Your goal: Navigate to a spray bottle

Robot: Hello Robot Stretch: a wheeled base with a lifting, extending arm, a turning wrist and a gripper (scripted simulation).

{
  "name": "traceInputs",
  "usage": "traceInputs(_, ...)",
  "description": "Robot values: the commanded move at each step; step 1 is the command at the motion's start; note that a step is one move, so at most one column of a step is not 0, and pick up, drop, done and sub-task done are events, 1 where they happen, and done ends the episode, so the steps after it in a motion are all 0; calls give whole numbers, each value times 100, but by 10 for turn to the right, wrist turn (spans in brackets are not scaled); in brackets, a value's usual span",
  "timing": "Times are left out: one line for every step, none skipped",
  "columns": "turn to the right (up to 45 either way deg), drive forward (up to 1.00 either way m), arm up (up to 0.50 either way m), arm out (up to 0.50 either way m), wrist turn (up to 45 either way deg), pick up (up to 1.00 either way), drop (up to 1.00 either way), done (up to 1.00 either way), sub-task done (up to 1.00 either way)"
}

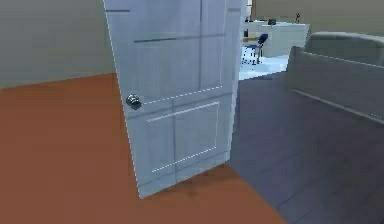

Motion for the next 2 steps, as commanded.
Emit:
traceInputs(-60,0,0,0,0,0,0,0,0)
traceInputs(0,5,0,0,0,0,0,0,0)
